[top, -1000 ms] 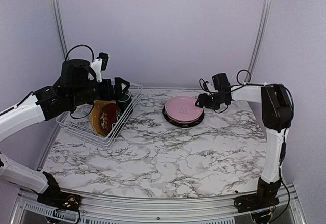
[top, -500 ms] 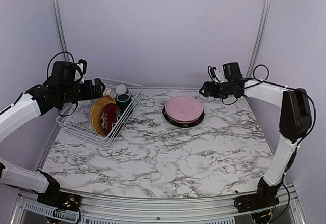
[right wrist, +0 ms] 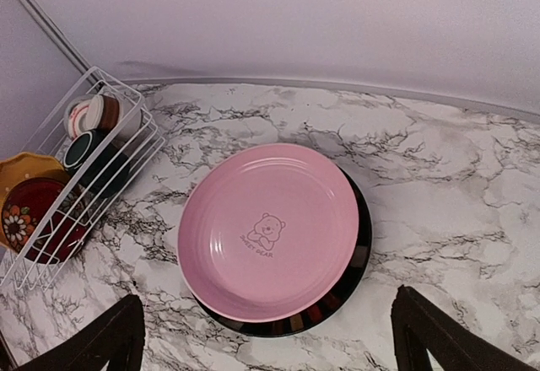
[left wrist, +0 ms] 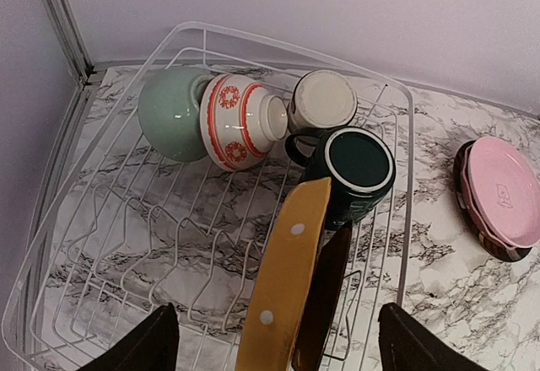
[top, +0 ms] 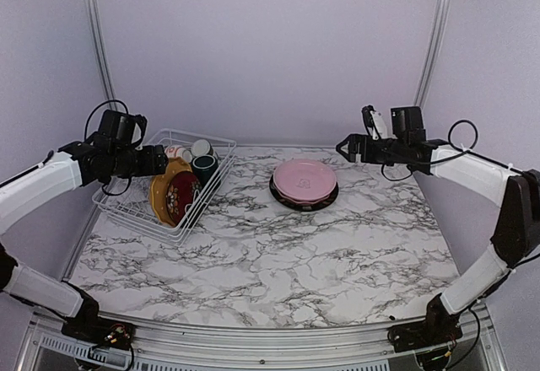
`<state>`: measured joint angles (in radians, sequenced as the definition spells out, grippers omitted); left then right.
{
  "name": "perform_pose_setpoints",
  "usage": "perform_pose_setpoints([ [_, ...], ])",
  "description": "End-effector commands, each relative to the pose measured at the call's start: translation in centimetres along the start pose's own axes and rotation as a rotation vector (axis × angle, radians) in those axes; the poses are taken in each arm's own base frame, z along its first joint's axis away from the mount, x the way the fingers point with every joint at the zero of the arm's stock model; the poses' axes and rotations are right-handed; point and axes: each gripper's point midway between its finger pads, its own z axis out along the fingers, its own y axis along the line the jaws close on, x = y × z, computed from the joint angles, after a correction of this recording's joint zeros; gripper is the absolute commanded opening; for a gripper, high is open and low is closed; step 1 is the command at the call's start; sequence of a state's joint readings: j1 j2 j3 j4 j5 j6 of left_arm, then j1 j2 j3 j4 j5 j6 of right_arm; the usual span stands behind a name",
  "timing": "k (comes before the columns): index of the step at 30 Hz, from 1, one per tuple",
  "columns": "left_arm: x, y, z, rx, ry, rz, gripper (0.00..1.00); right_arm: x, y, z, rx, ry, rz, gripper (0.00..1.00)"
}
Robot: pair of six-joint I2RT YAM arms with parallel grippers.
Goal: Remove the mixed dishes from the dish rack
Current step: Grab the plate from the dish rack.
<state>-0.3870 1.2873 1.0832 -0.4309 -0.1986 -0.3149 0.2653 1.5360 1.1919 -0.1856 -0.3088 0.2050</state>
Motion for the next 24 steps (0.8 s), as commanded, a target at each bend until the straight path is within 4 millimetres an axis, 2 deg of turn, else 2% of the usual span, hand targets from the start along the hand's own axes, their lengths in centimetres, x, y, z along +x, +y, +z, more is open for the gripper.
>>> perform_pose_setpoints([
  [1,2.1,0.3,2.2,-0.001,0.073,0.018,0.79,-0.9,1.0,-1.6,-0.027,-0.050,-0.027,0.98],
  [8,3.9,0.4,4.6,-0.014,0.129,0.043,0.55,-0.3,1.0,-2.2,-0.027,-0.055,-0.020,0.98],
  [18,5.4,-0.2,6.8,0.011,0.172,0.072,0.37,0.3,1.0,-1.5,-0.041,-0.039,-0.011,0.99],
  [24,5.7,-0.8,7.4,0.050,0.176,0.080,0.24,0.2,1.1,-1.6,-0.042,-0.040,-0.014,0.98],
])
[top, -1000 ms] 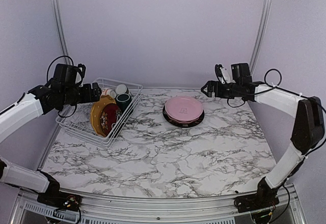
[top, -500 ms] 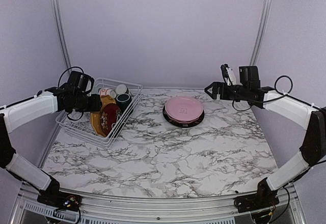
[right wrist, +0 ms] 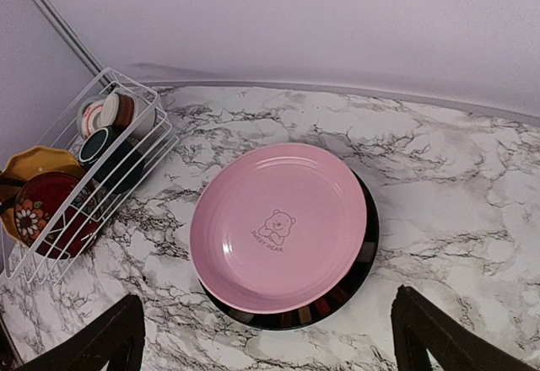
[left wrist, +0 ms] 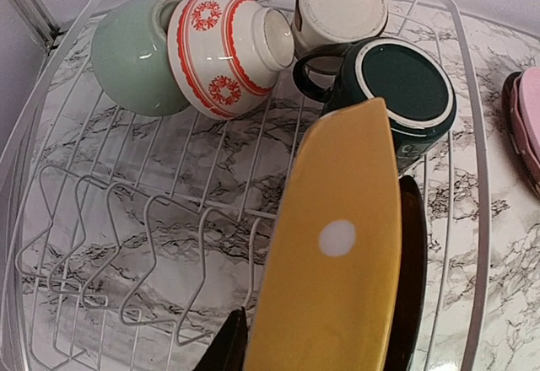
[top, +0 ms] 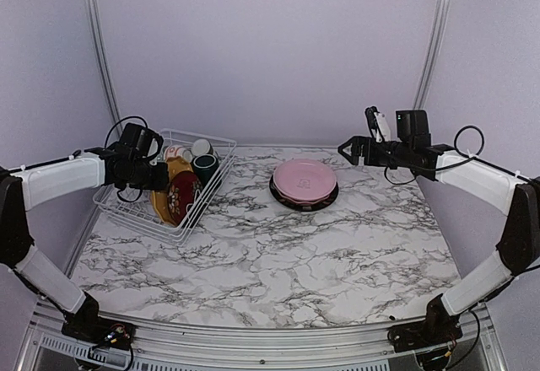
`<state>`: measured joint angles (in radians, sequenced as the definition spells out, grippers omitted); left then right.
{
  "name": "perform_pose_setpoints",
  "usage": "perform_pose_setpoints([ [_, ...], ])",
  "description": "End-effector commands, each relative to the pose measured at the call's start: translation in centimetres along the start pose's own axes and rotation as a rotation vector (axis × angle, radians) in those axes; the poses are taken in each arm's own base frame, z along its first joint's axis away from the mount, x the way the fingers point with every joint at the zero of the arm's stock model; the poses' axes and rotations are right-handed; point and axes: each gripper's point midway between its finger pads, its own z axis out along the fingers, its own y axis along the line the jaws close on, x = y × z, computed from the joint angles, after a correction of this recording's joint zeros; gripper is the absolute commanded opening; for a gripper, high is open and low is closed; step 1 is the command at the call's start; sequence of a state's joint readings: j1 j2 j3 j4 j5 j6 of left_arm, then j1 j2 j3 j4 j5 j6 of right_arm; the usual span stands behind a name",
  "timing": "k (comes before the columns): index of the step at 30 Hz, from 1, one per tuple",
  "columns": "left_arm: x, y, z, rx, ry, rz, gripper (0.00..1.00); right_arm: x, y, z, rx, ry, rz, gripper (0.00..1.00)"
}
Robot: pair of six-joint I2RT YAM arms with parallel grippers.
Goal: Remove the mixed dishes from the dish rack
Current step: Grab the plate from the dish rack, then pass from the left arm to the right
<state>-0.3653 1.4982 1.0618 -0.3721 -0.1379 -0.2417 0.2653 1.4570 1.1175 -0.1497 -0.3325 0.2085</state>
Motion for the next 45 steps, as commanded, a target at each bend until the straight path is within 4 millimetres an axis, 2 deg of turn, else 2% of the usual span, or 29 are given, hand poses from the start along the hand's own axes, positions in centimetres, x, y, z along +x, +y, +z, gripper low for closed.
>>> perform_pose_setpoints([
  [1,0.0,-1.3,0.8,0.061,-0.009,-0.002,0.22,-0.1,0.1,0.1,-0.011,-0.008,-0.006,0.99],
  [5,-0.8,-1.3,-0.2,0.068,-0.035,0.015,0.18,-0.1,0.1,0.1,-0.010,-0.006,-0.005,0.98],
  [11,-3.0,-0.4,-2.9,0.016,-0.090,0.051,0.14,0.1,0.2,0.1,-0.021,-0.004,-0.004,0.98],
  [20,-6.1,-0.2,-7.1,0.008,-0.177,0.066,0.08,0.0,0.6,0.2,-0.043,-0.008,0.006,0.98],
  [26,-7.5,-0.3,-9.7,0.023,-0.230,0.055,0.06,0.0,0.8,0.2,-0.056,-0.010,0.014,0.98],
  [31,-9.2,0.2,-12.7,0.007,-0.292,0.032,0.06,0.0,1.1,0.3,-0.074,-0.012,0.016,0.98],
  [39,-11.8,0.0,-17.7,0.058,-0.418,-0.015,0.06,0.0,3.2,0.7,-0.128,-0.014,-0.006,0.98],
  [43,-12.5,-0.9,-19.4,0.133,-0.465,-0.040,0.06,-0.3,4.8,0.8,-0.155,-0.019,-0.025,0.98],
  [45,-12.7,-2.2,-20.0,0.214,-0.482,-0.050,0.06,-0.6,5.9,0.9,-0.176,-0.025,-0.033,0.97],
])
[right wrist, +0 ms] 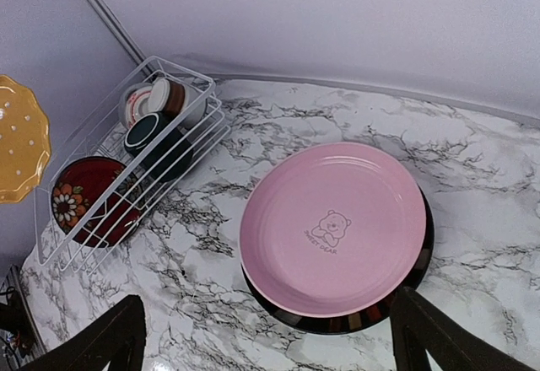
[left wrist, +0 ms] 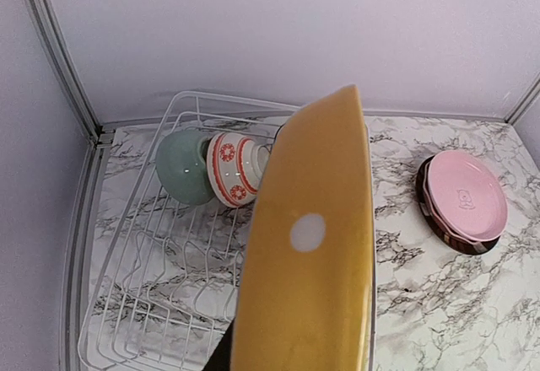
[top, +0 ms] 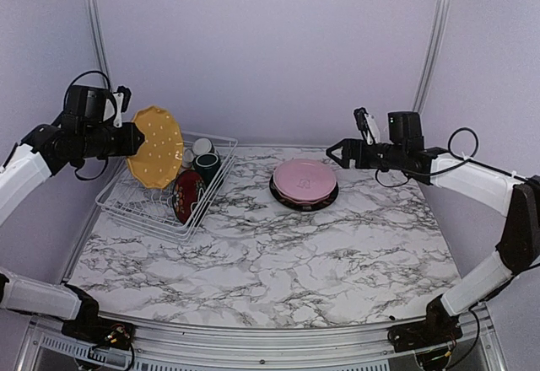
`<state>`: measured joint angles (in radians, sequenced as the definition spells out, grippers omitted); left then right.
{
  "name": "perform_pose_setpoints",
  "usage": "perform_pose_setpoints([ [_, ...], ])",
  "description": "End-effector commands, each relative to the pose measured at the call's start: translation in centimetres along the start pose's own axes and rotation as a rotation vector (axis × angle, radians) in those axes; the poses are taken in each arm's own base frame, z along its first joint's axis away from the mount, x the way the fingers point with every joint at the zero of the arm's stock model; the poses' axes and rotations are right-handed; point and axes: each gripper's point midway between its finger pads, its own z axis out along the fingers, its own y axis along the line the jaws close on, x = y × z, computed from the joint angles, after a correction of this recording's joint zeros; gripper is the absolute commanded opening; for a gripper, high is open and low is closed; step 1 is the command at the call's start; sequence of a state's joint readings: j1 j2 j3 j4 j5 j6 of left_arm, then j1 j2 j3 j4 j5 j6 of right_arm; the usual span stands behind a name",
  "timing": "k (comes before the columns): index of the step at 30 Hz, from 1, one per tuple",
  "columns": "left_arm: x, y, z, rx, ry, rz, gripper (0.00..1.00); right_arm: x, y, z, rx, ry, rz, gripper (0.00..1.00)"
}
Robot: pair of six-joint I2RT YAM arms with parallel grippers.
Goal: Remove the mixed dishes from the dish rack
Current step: Pass from the left arm to the right
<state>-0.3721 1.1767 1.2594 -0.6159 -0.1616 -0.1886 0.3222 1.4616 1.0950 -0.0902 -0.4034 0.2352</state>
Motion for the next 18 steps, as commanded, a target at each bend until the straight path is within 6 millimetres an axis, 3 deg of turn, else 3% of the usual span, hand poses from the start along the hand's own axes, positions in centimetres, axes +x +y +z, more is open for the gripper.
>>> perform_pose_setpoints([
  [1,-6.1,-3.4,-3.7,0.210,-0.226,-0.102,0.06,-1.6,2.9,0.5,-0.066,-0.035,-0.029,0.96],
  [10,-4.2,-9.6,-2.9,0.409,-0.213,-0.136,0.06,-1.0,9.0,2.5,-0.215,-0.033,-0.019,0.91],
  [18,-3.5,-14.2,-2.1,0.576,-0.224,-0.204,0.05,0.8,13.6,4.1,-0.334,0.002,0.012,0.87],
])
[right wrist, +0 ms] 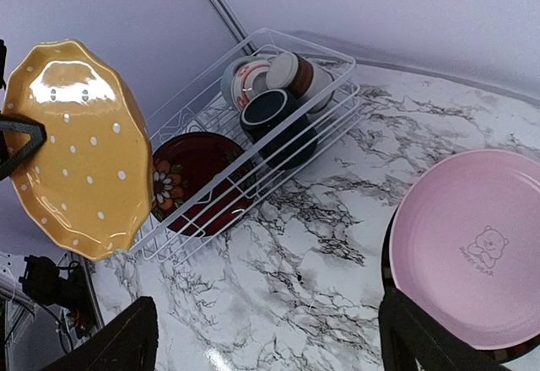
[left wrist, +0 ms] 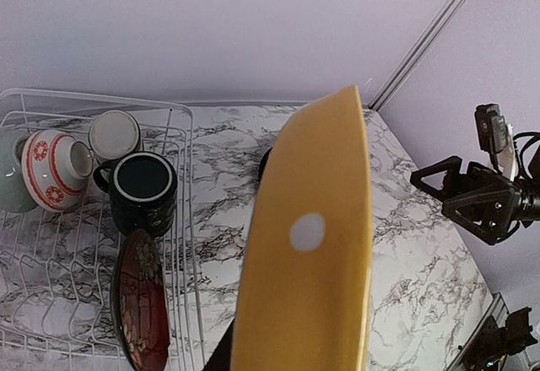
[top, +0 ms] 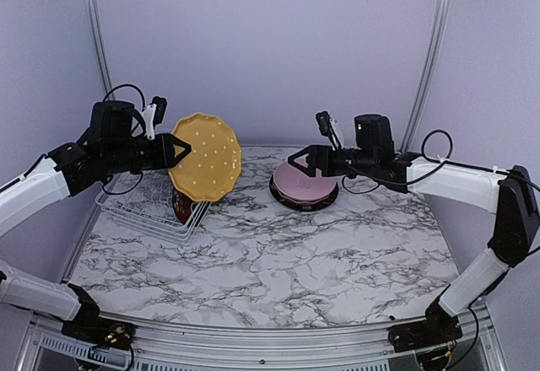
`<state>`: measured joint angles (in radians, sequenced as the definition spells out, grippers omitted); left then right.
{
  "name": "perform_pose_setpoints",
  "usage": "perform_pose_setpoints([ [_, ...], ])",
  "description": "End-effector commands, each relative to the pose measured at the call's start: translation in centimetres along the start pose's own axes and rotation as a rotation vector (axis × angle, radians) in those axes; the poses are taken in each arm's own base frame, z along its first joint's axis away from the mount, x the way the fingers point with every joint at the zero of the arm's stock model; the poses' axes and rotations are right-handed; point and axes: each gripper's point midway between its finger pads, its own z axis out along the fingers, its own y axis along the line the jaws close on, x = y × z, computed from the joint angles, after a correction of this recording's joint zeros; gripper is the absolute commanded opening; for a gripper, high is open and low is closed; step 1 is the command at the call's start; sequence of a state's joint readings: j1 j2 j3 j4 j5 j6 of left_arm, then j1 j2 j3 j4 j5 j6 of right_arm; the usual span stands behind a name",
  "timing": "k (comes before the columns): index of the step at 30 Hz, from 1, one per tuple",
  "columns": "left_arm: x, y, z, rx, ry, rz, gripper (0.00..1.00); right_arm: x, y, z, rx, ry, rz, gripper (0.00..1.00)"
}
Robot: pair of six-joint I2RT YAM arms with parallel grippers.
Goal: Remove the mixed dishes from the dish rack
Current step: Pass from the left arm to the right
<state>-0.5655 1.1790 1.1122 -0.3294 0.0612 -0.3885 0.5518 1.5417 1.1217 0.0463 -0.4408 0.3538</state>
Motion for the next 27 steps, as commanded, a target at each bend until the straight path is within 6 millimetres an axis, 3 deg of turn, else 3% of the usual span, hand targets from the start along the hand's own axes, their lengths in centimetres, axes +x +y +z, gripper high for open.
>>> perform_pose_setpoints([
  [1,-5.0,-4.4,-0.2,0.179,-0.205,-0.046,0.05,-1.0,3.5,1.5,-0.098,-0.028,0.011,0.86],
  [9,-3.4,-6.2,1.6,0.214,-0.165,-0.039,0.05,-0.5,5.2,3.1,-0.152,-0.015,0.047,0.83],
  [17,-3.5,-8.2,2.3,0.272,-0.185,-0.045,0.05,-0.5,5.7,4.0,-0.209,-0.020,0.110,0.75],
  [27,-3.1,-9.5,3.1,0.314,-0.183,-0.059,0.04,-0.5,5.4,4.7,-0.202,-0.020,0.129,0.50],
])
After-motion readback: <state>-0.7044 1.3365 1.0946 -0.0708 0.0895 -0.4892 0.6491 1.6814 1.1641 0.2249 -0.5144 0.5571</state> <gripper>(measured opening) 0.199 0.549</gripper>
